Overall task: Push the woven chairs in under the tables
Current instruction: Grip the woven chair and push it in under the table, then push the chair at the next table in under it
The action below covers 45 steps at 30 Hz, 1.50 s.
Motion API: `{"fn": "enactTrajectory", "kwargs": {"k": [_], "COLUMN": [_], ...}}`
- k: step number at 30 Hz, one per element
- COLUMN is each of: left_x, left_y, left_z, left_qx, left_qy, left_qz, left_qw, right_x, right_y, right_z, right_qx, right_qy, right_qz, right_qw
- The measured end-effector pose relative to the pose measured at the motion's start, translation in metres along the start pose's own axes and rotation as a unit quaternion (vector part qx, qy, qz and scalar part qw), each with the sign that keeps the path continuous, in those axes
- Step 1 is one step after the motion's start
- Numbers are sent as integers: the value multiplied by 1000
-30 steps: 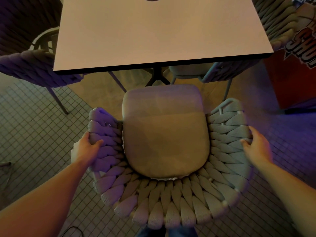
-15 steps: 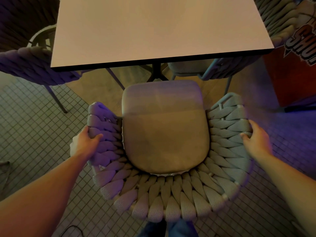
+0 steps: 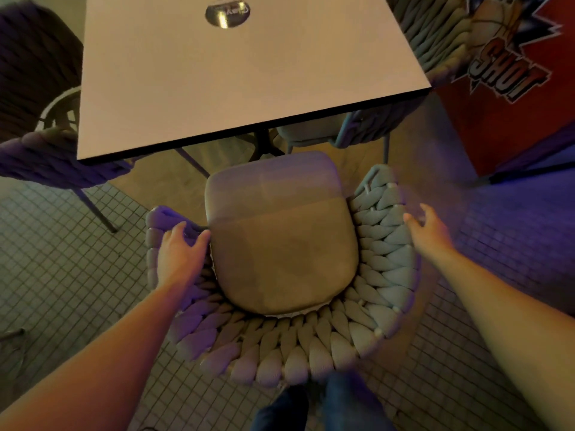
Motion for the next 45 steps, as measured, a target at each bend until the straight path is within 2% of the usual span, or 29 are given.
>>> {"fn": "enactTrajectory", "kwargs": {"k": [2, 5, 7, 12, 14, 18, 22, 25, 29, 32, 35, 40, 45], "left_x": [31, 76, 103, 180, 219, 308, 386, 441, 508, 539, 559, 570, 572], "left_y": [14, 48, 78, 167, 204, 274, 319, 345, 380, 399, 408, 408, 412], "left_z": [-26, -67, -97, -174, -206, -257, -258, -236, -183, -150, -120, -86, -58], "left_qx": [-34, -91, -121, -168, -170, -225, -254, -279, -280, -276, -252, -189, -82], "left_qy": [0, 6, 6, -59, -85, -125, -154, -191, -219, -251, -297, -389, -463], "left_qz": [-56, -77, -93, -203, -253, -328, -359, -404, -456, -479, -498, -548, -612], "left_qw": [998, 993, 988, 963, 949, 909, 885, 850, 816, 794, 774, 716, 636], "right_x": [5, 23, 42, 99, 120, 143, 132, 108, 54, 20, -17, -70, -111], "right_y": [-18, -48, -69, -127, -156, -225, -269, -289, -300, -298, -284, -267, -241], "right_z": [5, 14, 20, 25, 35, 87, 172, 245, 357, 420, 470, 547, 636], "right_qx": [21, 32, 24, -18, -46, -48, -51, -60, -87, -91, -133, -202, -238], "right_qy": [14, 46, 54, 97, 102, 88, 56, 32, 8, 8, 6, -2, -17], "right_qz": [51, 137, 178, 250, 243, 221, 192, 175, 168, 166, 154, 106, 70], "right_qw": [998, 989, 982, 963, 964, 970, 978, 982, 982, 982, 979, 974, 968]}}
Point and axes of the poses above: each hand's wrist, its own z-axis towards the middle knuckle, its own y-axis out of the palm, x = y × z, the point moved 6 cm from there along z, towards the middle knuckle, and after that the axes turned 12 degrees about -y, right-handed, at the moved point
